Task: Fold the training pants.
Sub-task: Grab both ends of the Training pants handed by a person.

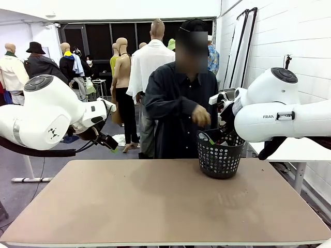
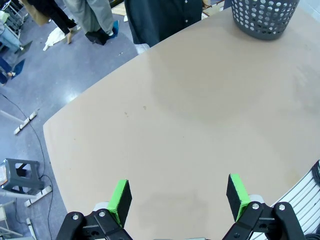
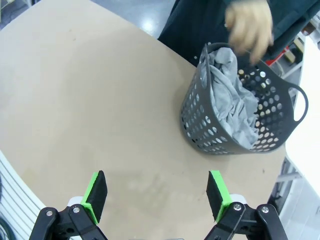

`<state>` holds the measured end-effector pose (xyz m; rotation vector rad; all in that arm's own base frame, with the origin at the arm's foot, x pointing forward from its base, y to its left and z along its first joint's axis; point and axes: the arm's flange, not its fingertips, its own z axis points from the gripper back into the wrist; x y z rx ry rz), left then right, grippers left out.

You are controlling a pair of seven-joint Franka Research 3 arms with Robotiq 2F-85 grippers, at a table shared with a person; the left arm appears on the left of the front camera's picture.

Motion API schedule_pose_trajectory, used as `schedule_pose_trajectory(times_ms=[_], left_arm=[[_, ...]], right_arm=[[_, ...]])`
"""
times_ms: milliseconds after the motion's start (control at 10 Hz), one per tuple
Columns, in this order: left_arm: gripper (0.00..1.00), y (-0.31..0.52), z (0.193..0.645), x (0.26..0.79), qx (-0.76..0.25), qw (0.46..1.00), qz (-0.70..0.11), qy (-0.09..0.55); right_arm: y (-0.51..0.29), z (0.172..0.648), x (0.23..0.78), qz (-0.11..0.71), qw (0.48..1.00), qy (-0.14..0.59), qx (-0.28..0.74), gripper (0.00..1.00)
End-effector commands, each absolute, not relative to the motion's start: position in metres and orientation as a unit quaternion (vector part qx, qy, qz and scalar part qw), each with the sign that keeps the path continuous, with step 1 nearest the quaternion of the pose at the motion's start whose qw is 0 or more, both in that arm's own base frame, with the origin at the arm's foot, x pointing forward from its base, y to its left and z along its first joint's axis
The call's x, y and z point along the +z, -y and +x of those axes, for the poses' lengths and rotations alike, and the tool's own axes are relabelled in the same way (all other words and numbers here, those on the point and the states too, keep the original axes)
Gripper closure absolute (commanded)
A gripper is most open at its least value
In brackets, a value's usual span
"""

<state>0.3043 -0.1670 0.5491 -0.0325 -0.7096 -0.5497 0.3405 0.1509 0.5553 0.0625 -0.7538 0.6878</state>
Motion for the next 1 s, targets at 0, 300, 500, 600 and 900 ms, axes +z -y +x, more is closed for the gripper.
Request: schedule_pose_trajectory(times_ms=[0, 300, 500, 600, 900], left_arm=[[0.00, 0.1661, 0.3048, 0.5493, -0.269, 0.900, -0.016, 0.343], [0.00, 0.1661, 0.3048, 0.5493, -0.269, 0.900, -0.016, 0.343], [0.00, 0.1661, 0.3048, 0.5493, -0.269, 0.900, -0.016, 0.343], [0.00, 0.1661, 0.3048, 0.5493, -0.269, 0.900, -0.016, 0.343], [0.00, 0.1661, 0.3048, 0.5493, -0.269, 0.900, -0.016, 0.343]], right_arm=[[-0.1514, 0.3400, 0.5557, 0.031, 0.872, 0.361, 0.330, 0.00], [-0.1514, 0.3400, 0.5557, 0.031, 0.872, 0.361, 0.330, 0.00], [-0.1514, 0.3400, 0.5557, 0.031, 0.872, 0.361, 0.330, 0.00], [-0.1514, 0.3400, 0.5557, 0.031, 0.872, 0.361, 0.330, 0.00], [-0.1514, 0.3400, 0.5557, 0.031, 0.872, 0.361, 0.330, 0.00]])
